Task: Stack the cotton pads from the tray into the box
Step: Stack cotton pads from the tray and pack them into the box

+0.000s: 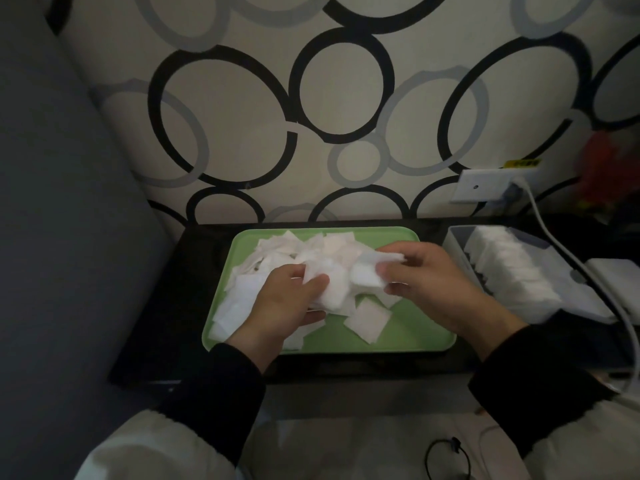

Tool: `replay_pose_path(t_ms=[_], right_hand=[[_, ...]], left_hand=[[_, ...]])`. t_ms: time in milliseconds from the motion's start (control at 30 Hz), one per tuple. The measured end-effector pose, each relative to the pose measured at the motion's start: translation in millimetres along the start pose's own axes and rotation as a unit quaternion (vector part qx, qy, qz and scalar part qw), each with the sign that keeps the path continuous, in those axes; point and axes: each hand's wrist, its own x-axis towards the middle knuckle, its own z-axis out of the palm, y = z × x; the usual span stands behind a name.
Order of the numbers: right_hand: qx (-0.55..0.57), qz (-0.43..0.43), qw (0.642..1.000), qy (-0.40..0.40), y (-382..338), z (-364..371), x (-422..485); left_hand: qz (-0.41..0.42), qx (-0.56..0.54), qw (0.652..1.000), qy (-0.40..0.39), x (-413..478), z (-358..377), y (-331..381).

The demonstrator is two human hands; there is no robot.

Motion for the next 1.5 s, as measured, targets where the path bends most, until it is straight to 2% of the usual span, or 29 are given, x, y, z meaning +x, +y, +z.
replay_pose_path(t_ms=[67, 133, 267, 767, 933, 1133, 1333, 1500], right_hand=[[0.015, 0.0, 0.998, -0.064, -6, 2, -4], [-0.007, 0.015, 0.996, -0.085, -8, 2, -5], [-0.072, 0.034, 0.995, -0.063, -10, -2, -5], [-0.114, 0.054, 0.992, 0.0, -5, -4, -8], [-0.197, -0.003, 0.979, 0.043, -1, -16, -12], [-0.224, -0.031, 0.974, 0.013, -7, -40, -29], [-0.327, -0.05, 0.939, 0.095, -29, -93, -46], [-0.258, -0.055, 0.942, 0.208, -52, -144, -28]], left_hand=[[-0.001, 0.003, 1.0, -0.013, -2, 1, 2], [-0.001, 0.018, 0.999, -0.032, -4, 4, 4], [0.004, 0.026, 0.997, -0.067, -9, 12, 7], [0.004, 0.0, 0.994, -0.111, -13, 29, 11], [0.05, 0.048, 0.987, -0.143, -11, 45, 5], [0.092, 0.023, 0.984, -0.149, -8, 72, 4], [0.082, 0.0, 0.989, -0.127, 0, 113, -1], [0.047, -0.015, 0.991, -0.121, 8, 151, -7]])
